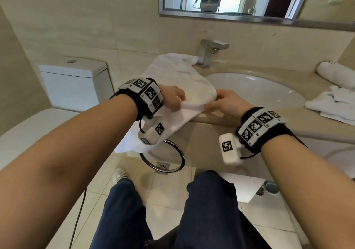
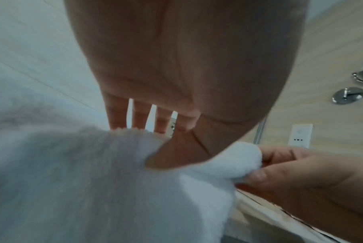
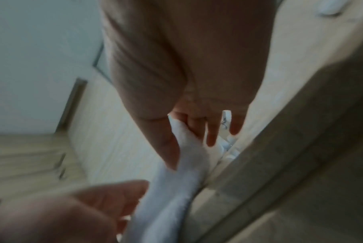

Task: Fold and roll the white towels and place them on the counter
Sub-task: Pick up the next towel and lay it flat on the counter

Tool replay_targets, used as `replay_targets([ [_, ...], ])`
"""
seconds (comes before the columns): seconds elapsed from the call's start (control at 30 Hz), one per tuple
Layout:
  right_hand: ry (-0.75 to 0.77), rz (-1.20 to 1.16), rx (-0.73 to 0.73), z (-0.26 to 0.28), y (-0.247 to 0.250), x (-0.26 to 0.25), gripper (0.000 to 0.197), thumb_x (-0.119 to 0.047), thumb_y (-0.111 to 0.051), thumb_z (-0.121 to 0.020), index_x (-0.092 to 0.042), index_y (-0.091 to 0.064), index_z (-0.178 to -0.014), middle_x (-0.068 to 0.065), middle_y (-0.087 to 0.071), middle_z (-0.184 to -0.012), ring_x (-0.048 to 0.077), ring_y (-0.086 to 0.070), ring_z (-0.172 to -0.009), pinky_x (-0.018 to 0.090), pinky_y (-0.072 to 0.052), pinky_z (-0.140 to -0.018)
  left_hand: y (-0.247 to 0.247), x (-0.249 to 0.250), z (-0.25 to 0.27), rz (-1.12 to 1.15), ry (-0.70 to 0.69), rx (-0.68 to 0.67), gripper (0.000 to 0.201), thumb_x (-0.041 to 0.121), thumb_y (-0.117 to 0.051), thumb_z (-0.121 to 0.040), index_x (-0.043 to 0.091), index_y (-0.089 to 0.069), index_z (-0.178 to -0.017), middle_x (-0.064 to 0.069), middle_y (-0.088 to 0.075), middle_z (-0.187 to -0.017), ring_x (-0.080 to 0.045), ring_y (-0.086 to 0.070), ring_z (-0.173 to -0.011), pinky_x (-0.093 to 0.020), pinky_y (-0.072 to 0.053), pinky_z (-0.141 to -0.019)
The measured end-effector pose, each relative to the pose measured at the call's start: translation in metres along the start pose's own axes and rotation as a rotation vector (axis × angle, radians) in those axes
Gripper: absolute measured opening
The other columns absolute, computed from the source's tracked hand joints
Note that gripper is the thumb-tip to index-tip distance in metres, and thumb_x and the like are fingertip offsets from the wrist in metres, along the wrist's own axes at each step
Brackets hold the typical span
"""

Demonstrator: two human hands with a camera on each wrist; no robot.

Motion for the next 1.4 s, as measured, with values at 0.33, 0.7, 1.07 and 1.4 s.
replay_targets([
  [0.33, -0.001, -0.334, 0.006, 0.008, -0.011, -0.038, 0.011, -0.020, -0.047, -0.098, -0.011, -0.053, -0.095, 0.007, -0.060, -0.078, 0.016, -0.057, -0.057, 0.027, -0.048, -0.048, 0.005, -0.020, -0.017, 0.250, 0.058, 0.015, 0.046, -0.008, -0.040, -0.080, 0.024, -0.055, -0.110, -0.011, -0.048, -0.133, -0.030, -0.047, -0.117, -0.029, -0.039, -0.083],
  [0.7, -0.519, -0.182, -0.236, 0.038, -0.042, 0.021, 0.020, -0.019, -0.067, -0.083, -0.011, -0.051, -0.074, 0.000, -0.045, -0.050, 0.011, -0.036, -0.039, 0.015, -0.032, -0.032, 0.009, -0.024, -0.016, 0.211, 0.115, 0.051, 0.045, -0.005, -0.042, -0.087, 0.015, -0.056, -0.125, -0.008, -0.053, -0.131, -0.027, -0.046, -0.123, -0.032, -0.040, -0.098],
  [1.07, -0.536, 0.400, -0.348, 0.051, -0.020, 0.023, 0.073, -0.070, -0.043, -0.084, -0.003, -0.064, -0.066, 0.011, -0.064, -0.064, 0.018, -0.053, -0.052, 0.023, -0.043, -0.051, 0.013, -0.024, -0.020, 0.088, 0.152, 0.053, 0.037, 0.029, -0.058, -0.089, 0.016, -0.053, -0.124, -0.005, -0.060, -0.122, -0.022, -0.056, -0.107, -0.031, -0.042, -0.094],
  [1.4, -0.214, 0.198, -0.047, -0.012, -0.011, -0.040, 0.029, -0.019, -0.051, -0.094, -0.008, -0.059, -0.068, 0.003, -0.061, -0.067, 0.013, -0.053, -0.055, 0.021, -0.043, -0.053, 0.019, -0.031, -0.035, -0.269, 0.154, -0.055, 0.086, 0.067, -0.058, -0.077, 0.032, -0.023, -0.147, 0.000, -0.022, -0.153, -0.027, -0.030, -0.138, -0.044, -0.027, -0.111],
])
Point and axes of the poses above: each hand's wrist, its own z-axis away from the middle knuckle, its own y-axis out of the back of the hand, x = y × z, the point moved 10 cm from there along -z, towards the middle knuckle
